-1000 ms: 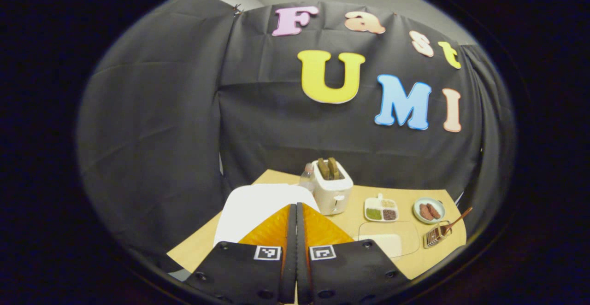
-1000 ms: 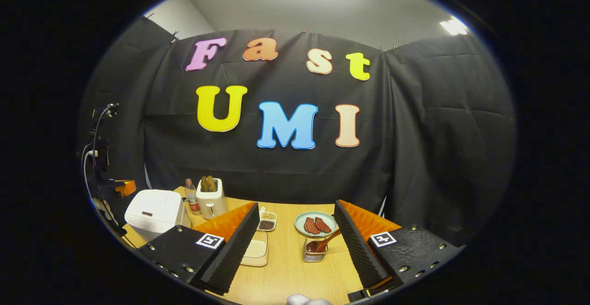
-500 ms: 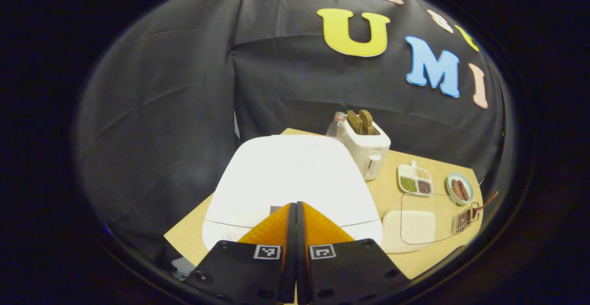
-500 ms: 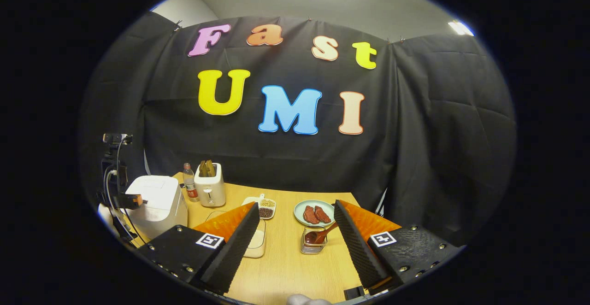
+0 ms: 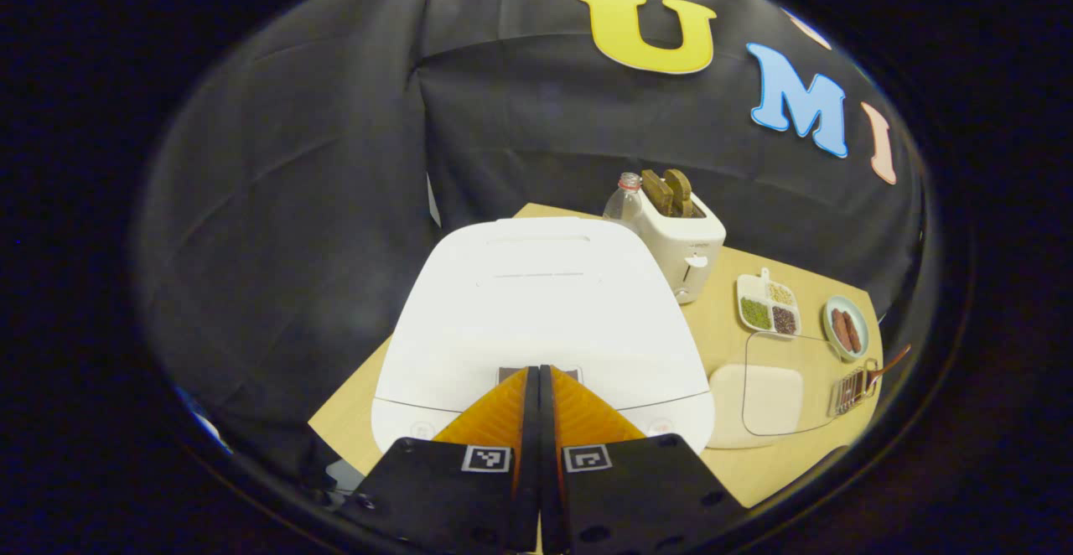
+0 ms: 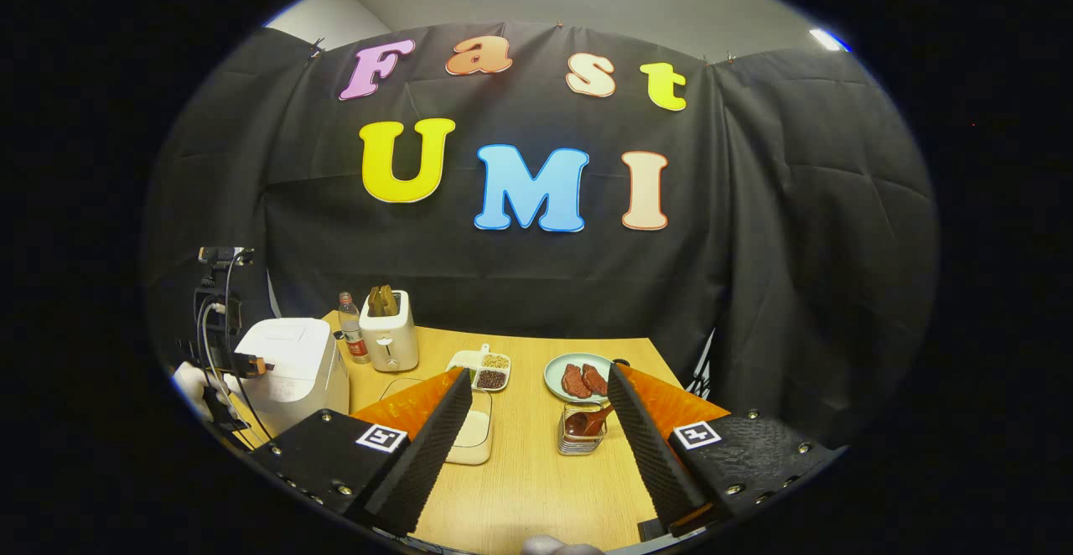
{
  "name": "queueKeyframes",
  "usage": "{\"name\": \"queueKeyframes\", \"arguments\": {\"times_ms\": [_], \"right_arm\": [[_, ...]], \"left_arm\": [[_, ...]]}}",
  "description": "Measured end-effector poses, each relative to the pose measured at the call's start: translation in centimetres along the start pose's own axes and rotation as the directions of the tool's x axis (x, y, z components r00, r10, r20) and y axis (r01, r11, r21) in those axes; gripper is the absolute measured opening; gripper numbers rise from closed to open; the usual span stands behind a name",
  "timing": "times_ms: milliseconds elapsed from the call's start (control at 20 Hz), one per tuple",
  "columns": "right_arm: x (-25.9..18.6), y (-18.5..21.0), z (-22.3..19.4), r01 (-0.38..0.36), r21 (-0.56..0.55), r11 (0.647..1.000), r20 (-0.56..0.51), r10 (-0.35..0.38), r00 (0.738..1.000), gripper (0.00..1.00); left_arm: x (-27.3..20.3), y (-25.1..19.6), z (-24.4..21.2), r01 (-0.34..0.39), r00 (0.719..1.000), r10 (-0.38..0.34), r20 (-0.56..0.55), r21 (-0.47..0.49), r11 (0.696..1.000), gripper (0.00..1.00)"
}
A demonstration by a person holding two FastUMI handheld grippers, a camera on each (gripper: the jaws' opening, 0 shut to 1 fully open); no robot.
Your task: Close the left gripper, press the button to open the rice cooker; take a wooden spoon from the chopstick holder with the right hand, scoop a spoonful of rice and pour it into the rice cooker, then put the wooden spoon back into the chopstick holder.
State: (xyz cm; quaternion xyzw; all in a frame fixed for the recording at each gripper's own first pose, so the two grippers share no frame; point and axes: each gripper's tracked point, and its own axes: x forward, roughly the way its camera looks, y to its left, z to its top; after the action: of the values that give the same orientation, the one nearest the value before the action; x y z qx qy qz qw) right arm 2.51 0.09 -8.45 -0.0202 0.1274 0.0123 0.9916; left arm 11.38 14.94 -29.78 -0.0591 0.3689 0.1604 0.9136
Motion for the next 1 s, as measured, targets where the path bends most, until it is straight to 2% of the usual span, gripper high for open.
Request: {"name": "queueKeyframes", "arguments": {"times_ms": [150, 300, 400, 500, 550, 600, 650, 700, 750, 1000], "right_arm": [[0.0, 0.0, -0.2, -0.004, 0.024, 1.000, -0.004, 0.004, 1.000, 0.99], [0.1, 0.1, -0.7, -0.007, 0.040, 0.999, -0.018, 0.008, 1.000, 0.99], [0.0, -0.1, -0.6, -0.005, 0.049, 0.999, -0.008, 0.005, 1.000, 0.99], [-0.1, -0.3, -0.6, -0.005, 0.056, 0.998, 0.004, 0.005, 1.000, 0.99], [-0.2, -0.3, -0.4, -0.008, 0.062, 0.998, 0.015, 0.007, 1.000, 0.99], [-0.3, -0.4, -0.1, -0.008, 0.071, 0.997, 0.028, 0.006, 1.000, 1.00], [-0.4, -0.5, 0.1, -0.012, 0.079, 0.997, 0.044, 0.008, 0.999, 1.00], [-0.5, -0.5, 0.3, -0.016, 0.085, 0.996, 0.053, 0.011, 0.999, 0.99], [-0.6, -0.4, 0.3, -0.017, 0.085, 0.996, 0.062, 0.012, 0.998, 0.99], [-0.8, -0.8, 1.3, -0.003, 0.076, 0.997, 0.097, -0.005, 0.995, 0.99]], "left_arm": [[0.5, 0.2, -0.3, 0.019, 0.999, -0.021, -0.048, -0.039, 0.999, 0.09], [0.4, 0.3, 0.1, 0.011, 0.999, -0.011, -0.035, -0.017, 1.000, 0.10], [0.4, 0.3, 1.0, 0.000, 1.000, 0.000, 0.020, -0.004, 1.000, 0.09], [-0.8, 0.5, 4.4, -0.025, 0.983, 0.019, 0.185, 0.026, 0.999, 0.09], [-1.8, 0.6, 6.9, -0.043, 0.957, 0.031, 0.290, 0.034, 0.999, 0.09], [-4.0, 0.7, 9.9, -0.061, 0.914, 0.038, 0.403, 0.044, 0.997, 0.09], [-6.8, 0.5, 12.7, -0.072, 0.858, 0.039, 0.513, 0.044, 0.996, 0.09], [-9.2, 0.0, 14.5, -0.060, 0.811, 0.023, 0.584, 0.043, 0.997, 0.08], [-11.7, -0.7, 15.2, -0.051, 0.780, 0.016, 0.625, 0.038, 0.998, 0.08], [-20.0, -4.2, 17.1, 0.084, 0.716, -0.111, 0.689, 0.072, 0.994, 0.09]]}}
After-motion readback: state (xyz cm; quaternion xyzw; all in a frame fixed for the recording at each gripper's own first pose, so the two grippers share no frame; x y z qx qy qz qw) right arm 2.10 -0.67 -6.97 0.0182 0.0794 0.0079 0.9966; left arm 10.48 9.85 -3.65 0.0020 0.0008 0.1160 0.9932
